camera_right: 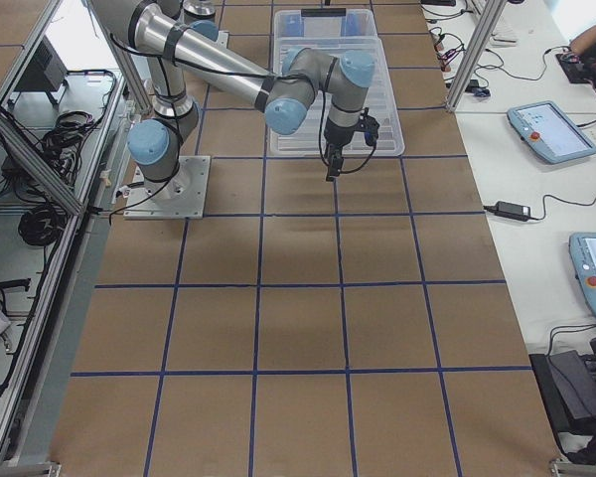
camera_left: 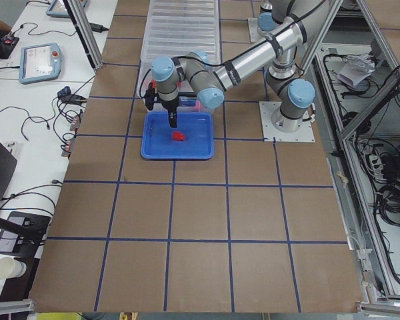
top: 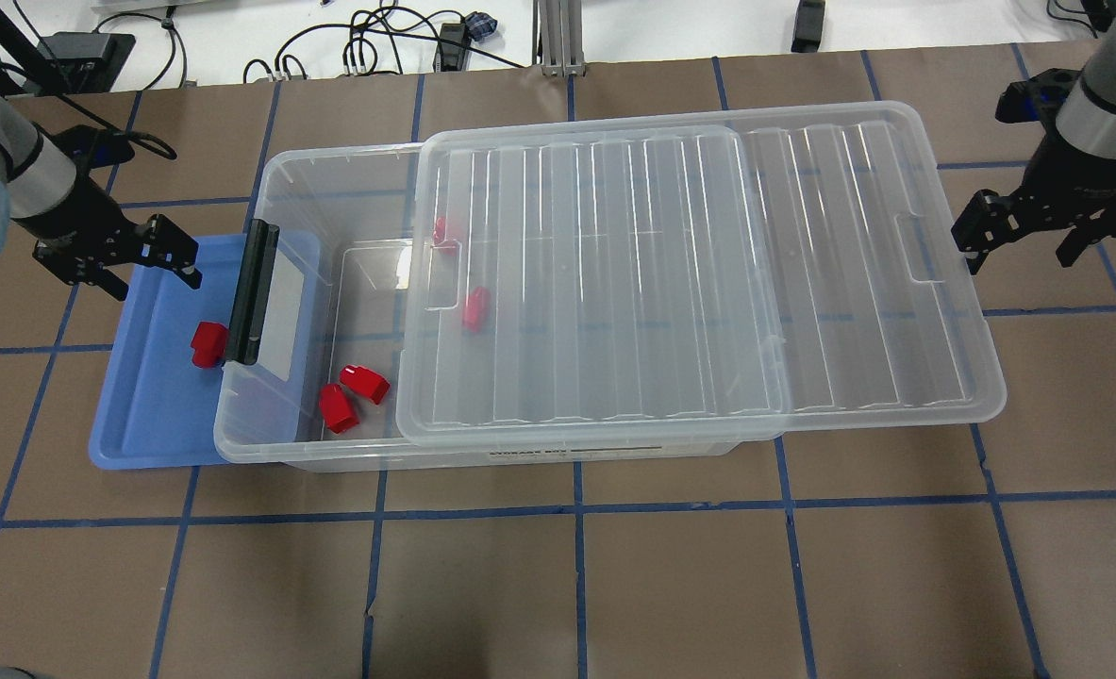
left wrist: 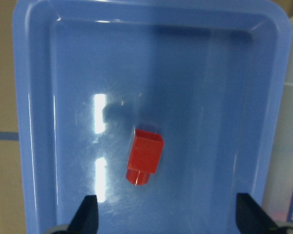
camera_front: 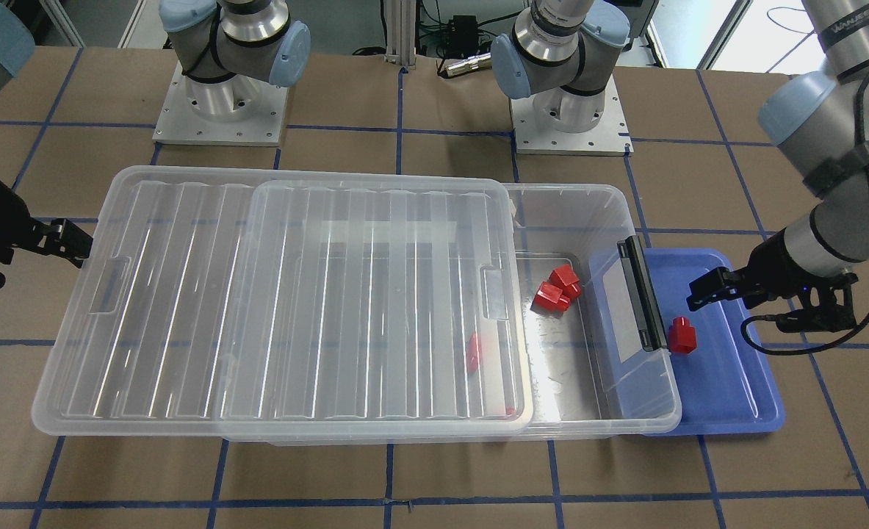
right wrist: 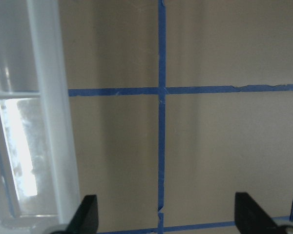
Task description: Place red block in blue tray from box
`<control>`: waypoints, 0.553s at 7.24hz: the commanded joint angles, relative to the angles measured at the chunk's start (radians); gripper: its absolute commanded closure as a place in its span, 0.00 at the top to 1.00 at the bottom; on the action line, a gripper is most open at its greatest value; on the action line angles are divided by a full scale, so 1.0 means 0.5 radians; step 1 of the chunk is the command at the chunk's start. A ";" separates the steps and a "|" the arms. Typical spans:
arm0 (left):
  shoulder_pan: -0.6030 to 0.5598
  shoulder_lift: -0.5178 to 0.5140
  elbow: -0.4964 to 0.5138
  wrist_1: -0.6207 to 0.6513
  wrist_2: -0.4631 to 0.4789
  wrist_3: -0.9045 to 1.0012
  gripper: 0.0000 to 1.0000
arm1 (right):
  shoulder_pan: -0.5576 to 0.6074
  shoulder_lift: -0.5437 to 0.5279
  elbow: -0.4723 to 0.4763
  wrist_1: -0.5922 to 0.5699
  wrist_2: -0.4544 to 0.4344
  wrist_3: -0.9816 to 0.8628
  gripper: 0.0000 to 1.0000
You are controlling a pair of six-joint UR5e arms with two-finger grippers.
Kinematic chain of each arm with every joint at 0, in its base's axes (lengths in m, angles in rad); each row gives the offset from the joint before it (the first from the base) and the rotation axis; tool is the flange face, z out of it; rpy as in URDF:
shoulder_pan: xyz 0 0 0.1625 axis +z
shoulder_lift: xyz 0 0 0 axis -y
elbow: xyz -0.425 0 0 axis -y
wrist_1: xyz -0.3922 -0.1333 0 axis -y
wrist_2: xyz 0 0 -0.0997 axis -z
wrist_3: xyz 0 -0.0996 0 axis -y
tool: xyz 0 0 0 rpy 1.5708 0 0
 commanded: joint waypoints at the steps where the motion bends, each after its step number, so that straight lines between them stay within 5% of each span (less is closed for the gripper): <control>1: -0.184 0.086 0.222 -0.325 0.014 -0.096 1.00 | 0.141 0.001 0.000 0.003 0.003 0.204 1.00; 4: -0.668 0.242 0.309 -0.385 0.155 -0.567 1.00 | 0.294 0.001 0.000 0.006 0.086 0.431 1.00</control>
